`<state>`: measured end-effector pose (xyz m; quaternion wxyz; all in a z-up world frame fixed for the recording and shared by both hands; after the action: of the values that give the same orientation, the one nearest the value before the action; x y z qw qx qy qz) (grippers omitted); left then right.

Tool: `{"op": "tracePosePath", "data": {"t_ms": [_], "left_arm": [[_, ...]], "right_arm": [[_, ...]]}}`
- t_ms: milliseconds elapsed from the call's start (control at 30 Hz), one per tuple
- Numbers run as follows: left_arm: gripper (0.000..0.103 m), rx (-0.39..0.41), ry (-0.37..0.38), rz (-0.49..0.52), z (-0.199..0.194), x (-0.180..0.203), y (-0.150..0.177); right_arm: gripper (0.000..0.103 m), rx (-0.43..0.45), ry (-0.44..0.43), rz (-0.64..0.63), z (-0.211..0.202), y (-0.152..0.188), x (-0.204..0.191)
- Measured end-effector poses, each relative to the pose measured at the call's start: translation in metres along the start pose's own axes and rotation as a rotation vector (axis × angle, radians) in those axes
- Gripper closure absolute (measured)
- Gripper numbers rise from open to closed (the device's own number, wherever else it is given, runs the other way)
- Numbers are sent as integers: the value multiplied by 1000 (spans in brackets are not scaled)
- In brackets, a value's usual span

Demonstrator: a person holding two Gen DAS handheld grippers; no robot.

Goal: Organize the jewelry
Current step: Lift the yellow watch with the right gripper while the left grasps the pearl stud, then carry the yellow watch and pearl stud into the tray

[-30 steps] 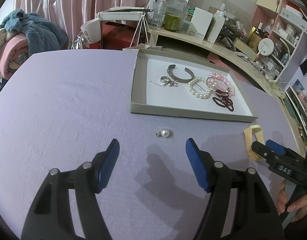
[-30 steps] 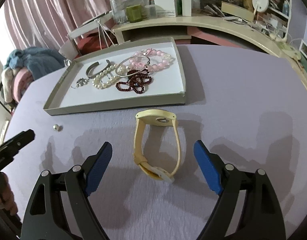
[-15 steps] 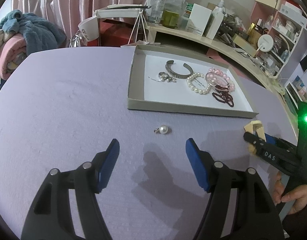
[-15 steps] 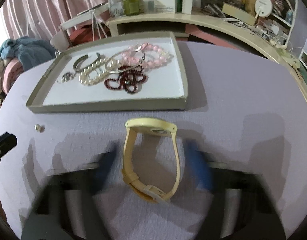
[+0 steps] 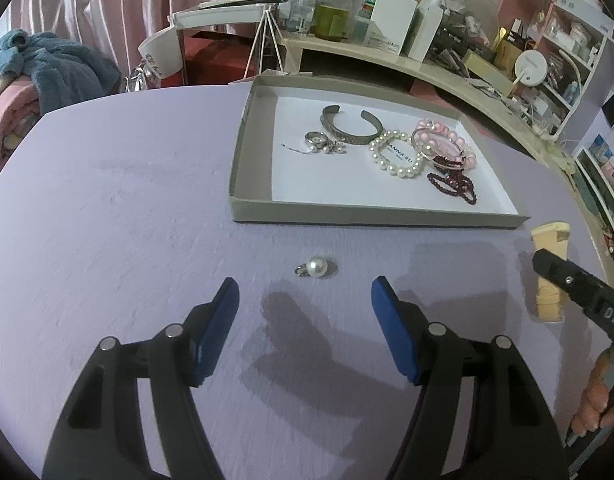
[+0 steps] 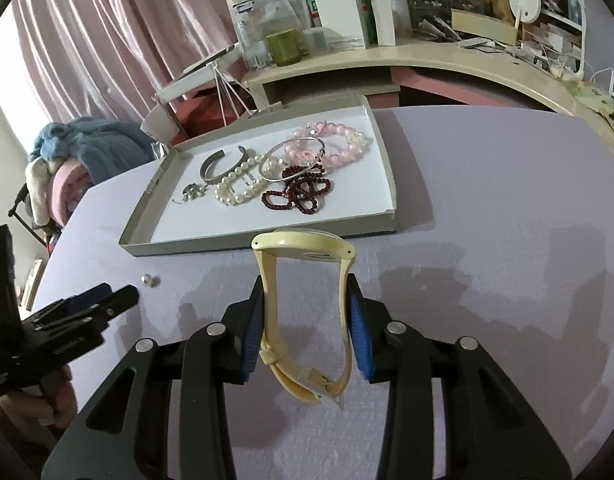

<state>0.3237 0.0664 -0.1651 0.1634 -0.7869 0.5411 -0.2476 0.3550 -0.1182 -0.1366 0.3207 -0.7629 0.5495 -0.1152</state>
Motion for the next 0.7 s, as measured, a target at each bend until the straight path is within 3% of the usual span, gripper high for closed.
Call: {"op": "tracePosePath", "data": {"t_ms": [133, 267, 700], "left_arm": [[37, -6, -4, 5, 11, 3, -2], [51, -5, -10, 14, 21, 6, -8], [70, 20, -43, 35, 28, 15, -13]], "right_arm": [[64, -11, -11, 24, 3, 2, 1], [64, -24, -12, 29, 5, 3, 3], [64, -45, -21, 58, 12, 7, 7]]}}
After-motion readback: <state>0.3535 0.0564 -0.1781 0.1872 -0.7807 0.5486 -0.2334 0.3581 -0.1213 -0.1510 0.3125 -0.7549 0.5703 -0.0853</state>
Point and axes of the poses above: each gripper's, at about its wrist camera, not at the fingertips, and z roughly the way its jaws point, x to its right, y to its underside, the point moved 9 cm from there along z, roughly the way its jaws point, and after that the axes turned 8 degrees about -z, right-handed, at the moved point
